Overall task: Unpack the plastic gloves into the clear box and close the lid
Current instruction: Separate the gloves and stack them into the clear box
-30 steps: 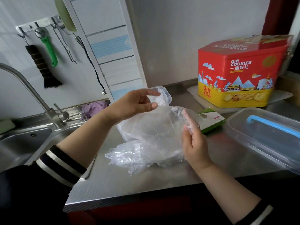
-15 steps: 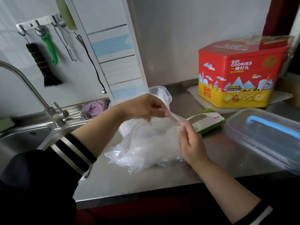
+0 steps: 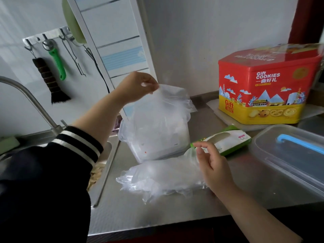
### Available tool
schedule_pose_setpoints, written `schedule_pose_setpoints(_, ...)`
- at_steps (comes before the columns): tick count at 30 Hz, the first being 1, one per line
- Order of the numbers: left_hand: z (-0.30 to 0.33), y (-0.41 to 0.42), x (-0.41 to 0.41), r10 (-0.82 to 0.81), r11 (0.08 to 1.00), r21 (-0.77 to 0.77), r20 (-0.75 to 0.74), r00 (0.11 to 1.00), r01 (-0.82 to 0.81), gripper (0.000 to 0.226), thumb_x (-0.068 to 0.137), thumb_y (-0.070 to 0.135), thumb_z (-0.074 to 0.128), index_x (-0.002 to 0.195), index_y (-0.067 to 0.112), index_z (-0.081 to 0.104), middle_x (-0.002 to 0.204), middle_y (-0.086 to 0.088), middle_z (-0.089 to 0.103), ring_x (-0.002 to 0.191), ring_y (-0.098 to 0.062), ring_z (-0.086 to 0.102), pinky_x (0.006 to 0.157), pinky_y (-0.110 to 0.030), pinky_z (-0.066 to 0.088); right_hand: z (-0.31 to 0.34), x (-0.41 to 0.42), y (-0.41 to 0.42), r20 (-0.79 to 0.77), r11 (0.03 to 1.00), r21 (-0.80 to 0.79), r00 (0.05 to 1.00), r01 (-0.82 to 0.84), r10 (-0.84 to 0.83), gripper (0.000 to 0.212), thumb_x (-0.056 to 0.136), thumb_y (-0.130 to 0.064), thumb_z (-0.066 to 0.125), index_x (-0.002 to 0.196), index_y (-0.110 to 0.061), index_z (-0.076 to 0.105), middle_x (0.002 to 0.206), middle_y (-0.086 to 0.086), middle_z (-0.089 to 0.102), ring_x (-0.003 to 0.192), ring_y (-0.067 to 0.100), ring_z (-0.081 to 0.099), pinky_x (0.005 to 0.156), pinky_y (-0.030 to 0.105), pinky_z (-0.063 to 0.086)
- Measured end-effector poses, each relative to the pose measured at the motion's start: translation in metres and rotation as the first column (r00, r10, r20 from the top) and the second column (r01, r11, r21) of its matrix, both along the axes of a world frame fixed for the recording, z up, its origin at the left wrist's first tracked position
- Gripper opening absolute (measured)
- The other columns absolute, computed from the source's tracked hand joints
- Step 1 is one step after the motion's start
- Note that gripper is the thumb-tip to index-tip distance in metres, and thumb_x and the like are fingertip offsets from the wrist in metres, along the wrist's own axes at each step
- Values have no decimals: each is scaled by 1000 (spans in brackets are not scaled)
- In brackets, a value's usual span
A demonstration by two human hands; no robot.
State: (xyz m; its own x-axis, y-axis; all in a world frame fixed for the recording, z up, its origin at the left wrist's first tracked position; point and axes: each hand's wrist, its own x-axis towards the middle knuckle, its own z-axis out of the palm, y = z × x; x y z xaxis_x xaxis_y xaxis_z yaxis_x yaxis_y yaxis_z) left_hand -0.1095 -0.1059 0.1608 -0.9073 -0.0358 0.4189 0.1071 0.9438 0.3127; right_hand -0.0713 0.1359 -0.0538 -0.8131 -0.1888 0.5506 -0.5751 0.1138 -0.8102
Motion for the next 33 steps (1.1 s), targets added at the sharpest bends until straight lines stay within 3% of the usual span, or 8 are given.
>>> schedule_pose_setpoints(4,-34,-21,-28,78,985,-159,17,997,-75,11,85,39,68,93,32,72,88,11,69,95,-16,62,87,-34,49,-2,0,-1,-20,999,48,1000,-11,12,27,90,-57,35,101,-41,54,47,-9,40,42,8,36,45,17,27)
schedule_pose_setpoints(9,-67,-30,-48,108,912,-406,118,987,-51,47,78,54,70,115,30,55,94,13,63,101,-19,47,83,-33,33,-2,-2,-1,-44,995,98,999,-17,22,24,91,-58,33,101,-46,51,49,-9,42,43,7,39,46,17,29)
schedule_pose_setpoints(13,-90,-36,-50,88,804,-595,114,990,-3,57,73,61,69,100,21,39,104,4,55,102,-22,44,87,-34,32,-2,-3,-2,-58,993,113,997,-34,41,23,92,-55,33,104,-45,51,49,-9,41,43,7,40,47,14,28)
schedule_pose_setpoints(18,-109,-35,-48,-43,554,-830,55,998,69,35,77,50,72,83,17,63,109,-4,53,100,-27,47,91,-36,35,-1,-3,-2,-48,991,128,998,-33,39,32,93,-54,34,111,-37,53,50,-12,43,44,5,41,47,12,28)
schedule_pose_setpoints(21,-103,-23,-48,45,466,-882,97,994,65,34,91,51,53,99,21,69,106,-1,58,104,-25,50,89,-34,34,-1,-3,-2,-38,990,137,999,-27,32,39,93,-53,35,112,-28,58,51,-14,44,45,5,42,47,12,27)
schedule_pose_setpoints(27,-78,3,-43,229,945,-325,551,802,-46,40,97,51,43,123,20,44,108,-2,63,99,-22,64,80,-33,54,-3,-3,-1,-38,989,137,998,-48,54,29,90,-56,40,111,-39,50,54,-10,45,47,9,42,47,15,29)
schedule_pose_setpoints(30,-65,9,-33,94,990,-3,774,626,-144,58,91,58,48,132,19,36,128,0,47,117,-19,54,89,-40,56,-3,-1,0,-24,987,144,996,-76,80,34,87,-58,45,112,-35,52,55,-11,46,50,7,45,51,20,36)
schedule_pose_setpoints(33,-70,13,-29,31,997,15,846,532,-81,66,91,58,45,147,28,27,151,6,28,139,-20,30,111,-43,36,-2,0,0,1,977,166,990,-137,139,35,82,-60,50,111,-39,50,55,-13,48,51,7,46,57,23,39)
